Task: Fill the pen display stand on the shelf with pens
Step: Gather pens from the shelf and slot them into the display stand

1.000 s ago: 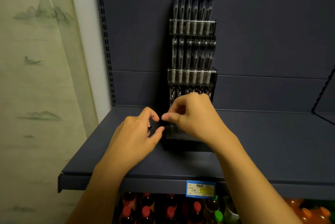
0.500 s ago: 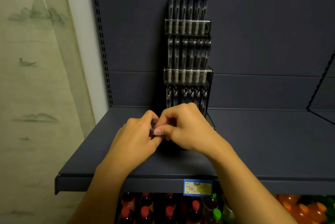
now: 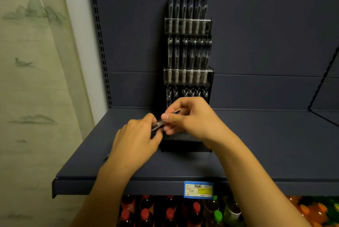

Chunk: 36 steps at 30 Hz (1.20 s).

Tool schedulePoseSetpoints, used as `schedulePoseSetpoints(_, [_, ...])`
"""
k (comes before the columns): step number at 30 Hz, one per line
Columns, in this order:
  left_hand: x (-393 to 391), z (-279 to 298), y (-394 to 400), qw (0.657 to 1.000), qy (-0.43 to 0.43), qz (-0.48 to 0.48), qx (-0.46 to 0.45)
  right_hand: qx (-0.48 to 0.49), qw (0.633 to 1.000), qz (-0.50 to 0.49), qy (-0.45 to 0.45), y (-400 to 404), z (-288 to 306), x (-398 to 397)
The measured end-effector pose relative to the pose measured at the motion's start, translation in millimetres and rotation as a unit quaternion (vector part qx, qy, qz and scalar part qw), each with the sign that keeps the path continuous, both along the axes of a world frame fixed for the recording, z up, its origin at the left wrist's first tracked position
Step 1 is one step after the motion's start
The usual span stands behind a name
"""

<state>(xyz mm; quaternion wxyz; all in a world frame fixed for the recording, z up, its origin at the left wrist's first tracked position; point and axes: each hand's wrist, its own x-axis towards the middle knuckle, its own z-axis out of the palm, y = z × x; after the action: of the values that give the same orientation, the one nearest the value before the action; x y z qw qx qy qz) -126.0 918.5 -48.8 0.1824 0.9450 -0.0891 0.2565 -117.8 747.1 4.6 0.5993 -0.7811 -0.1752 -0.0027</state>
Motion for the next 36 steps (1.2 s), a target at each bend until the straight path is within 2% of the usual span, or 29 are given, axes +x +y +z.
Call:
schedulePoseSetpoints(6, [1, -3, 7, 0.999, -0.001, -0.014, -0.042, 0.18, 0.982, -0.057, 0.018, -18, 22, 6])
schedulePoseSetpoints(10, [2, -4, 9, 0.998, 0.01, -0.02, -0.054, 0.227, 0.97, -0.079, -0.027, -29, 33, 13])
schedulePoseSetpoints(15, [3, -4, 9, 0.998, 0.009, -0.026, -0.061, 0.185, 0.969, -0.125, -0.105, -33, 44, 19])
schedulePoseSetpoints(20, [3, -4, 7, 0.996, 0.008, -0.033, -0.079, 0.104, 0.971, -0.154, -0.149, -29, 41, 28])
schedulePoseSetpoints(31, [4, -7, 6, 0.994, -0.011, -0.047, -0.102, -0.013, 0.972, -0.189, -0.142, -16, 22, 37])
schedulePoseSetpoints(36, [6, -9, 7, 0.99, -0.033, -0.054, -0.122, -0.075, 0.957, -0.208, -0.188, -12, 19, 38])
